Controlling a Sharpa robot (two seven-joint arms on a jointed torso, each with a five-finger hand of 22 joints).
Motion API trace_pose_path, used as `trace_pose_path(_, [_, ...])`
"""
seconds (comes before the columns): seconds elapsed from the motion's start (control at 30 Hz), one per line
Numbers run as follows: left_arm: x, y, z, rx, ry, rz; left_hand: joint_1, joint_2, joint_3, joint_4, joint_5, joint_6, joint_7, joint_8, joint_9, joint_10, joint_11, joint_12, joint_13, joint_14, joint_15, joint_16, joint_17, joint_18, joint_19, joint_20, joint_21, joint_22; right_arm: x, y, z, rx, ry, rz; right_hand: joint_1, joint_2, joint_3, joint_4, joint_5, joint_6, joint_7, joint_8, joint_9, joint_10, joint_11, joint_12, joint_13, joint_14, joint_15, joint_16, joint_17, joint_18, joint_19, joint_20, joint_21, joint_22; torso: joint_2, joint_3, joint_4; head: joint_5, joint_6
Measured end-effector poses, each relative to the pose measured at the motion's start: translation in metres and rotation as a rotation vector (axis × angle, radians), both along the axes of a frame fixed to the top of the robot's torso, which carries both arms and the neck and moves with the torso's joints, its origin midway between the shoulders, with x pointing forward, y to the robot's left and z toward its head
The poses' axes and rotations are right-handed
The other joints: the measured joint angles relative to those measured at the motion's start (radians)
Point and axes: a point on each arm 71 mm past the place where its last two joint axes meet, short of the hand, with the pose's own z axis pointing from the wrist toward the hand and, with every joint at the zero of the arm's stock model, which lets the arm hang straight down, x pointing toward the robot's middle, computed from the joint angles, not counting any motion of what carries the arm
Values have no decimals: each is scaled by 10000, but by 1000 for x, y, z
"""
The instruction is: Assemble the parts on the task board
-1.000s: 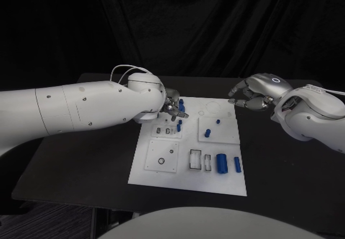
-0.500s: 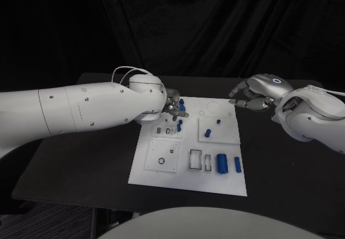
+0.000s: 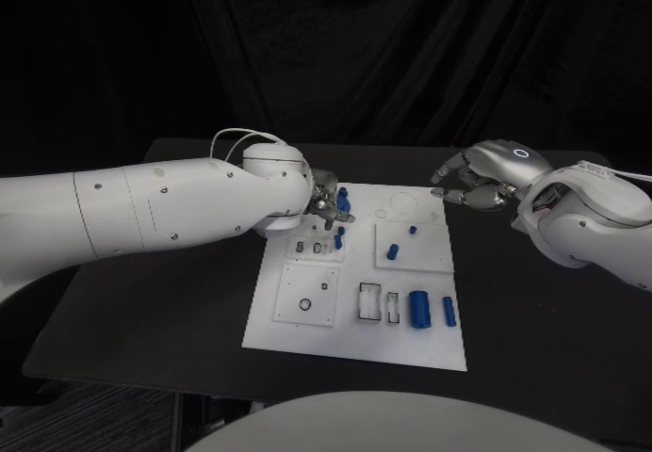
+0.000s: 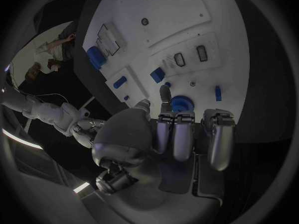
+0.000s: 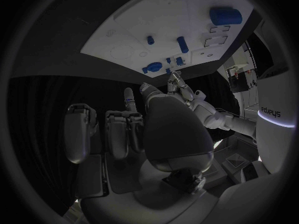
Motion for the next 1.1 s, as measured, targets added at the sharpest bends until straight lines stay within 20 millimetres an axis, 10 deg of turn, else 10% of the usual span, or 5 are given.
trace_pose_path(1.1, [-5, 3, -20, 37, 410, 72, 0, 0, 291, -97, -40, 212, 1, -310, -4, -35, -33, 0, 0, 1, 1, 0, -1, 2, 37, -36, -1, -2, 0, 2, -3, -13, 54, 32, -1, -1, 55, 1, 80, 28, 28, -39, -19, 0, 0, 0, 0, 0, 0, 0, 0, 0, 0, 0, -47, -2, 8, -3, 2, -161, 0])
